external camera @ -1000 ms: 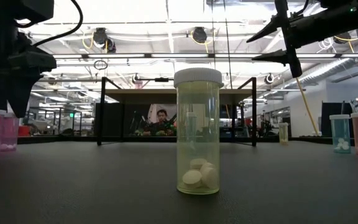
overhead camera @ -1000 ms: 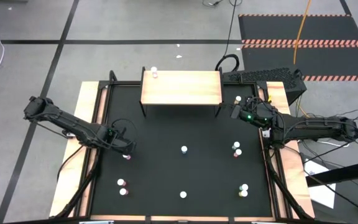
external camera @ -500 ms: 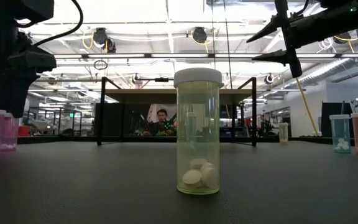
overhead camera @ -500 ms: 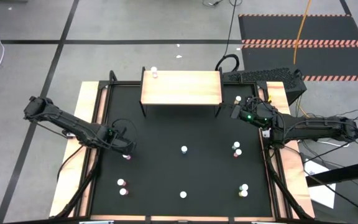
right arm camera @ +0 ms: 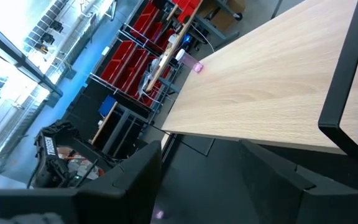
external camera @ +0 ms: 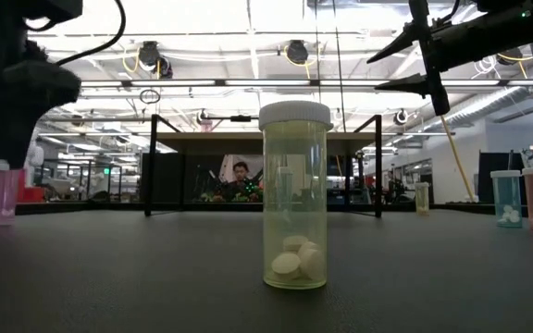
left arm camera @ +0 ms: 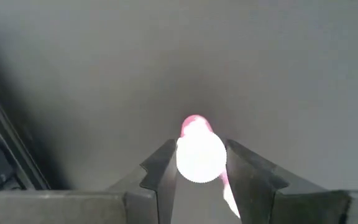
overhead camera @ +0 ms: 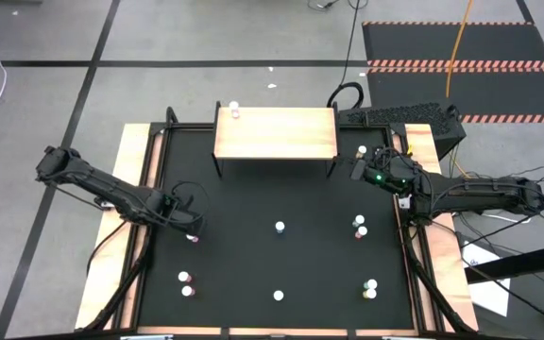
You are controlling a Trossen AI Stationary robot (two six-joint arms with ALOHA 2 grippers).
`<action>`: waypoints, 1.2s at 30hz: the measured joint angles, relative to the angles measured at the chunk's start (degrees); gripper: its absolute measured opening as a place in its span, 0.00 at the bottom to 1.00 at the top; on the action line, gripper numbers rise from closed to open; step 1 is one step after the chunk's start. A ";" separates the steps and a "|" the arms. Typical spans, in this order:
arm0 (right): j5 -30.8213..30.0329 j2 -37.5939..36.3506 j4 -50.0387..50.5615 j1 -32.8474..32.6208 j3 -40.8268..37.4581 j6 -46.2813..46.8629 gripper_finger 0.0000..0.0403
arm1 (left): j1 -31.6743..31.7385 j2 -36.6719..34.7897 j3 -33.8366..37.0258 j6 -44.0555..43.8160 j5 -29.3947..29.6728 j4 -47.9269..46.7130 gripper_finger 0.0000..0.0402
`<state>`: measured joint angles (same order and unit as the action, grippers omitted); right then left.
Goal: Pick and place medicine bottles onto shelf by color
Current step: Put the top violet pill bottle on the shelf aligned with the other violet pill bottle
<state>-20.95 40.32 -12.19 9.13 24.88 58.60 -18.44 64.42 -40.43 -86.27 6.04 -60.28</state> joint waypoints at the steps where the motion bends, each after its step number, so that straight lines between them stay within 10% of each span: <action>1: 0.02 0.00 0.00 0.00 0.00 -0.23 0.52 | 0.28 0.00 -0.67 0.74 -0.03 -0.05 0.32; 21: -0.04 -0.02 0.00 0.00 0.00 -3.49 0.52 | 18.58 1.09 -25.57 27.92 -0.20 -11.32 0.32; 36: -0.17 0.00 0.01 0.00 0.00 -6.85 0.52 | 37.14 18.33 -51.95 52.22 -4.94 -16.76 0.32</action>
<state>-21.12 40.32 -12.17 9.13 24.88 51.76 18.70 82.76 -92.38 -34.05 1.10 -77.03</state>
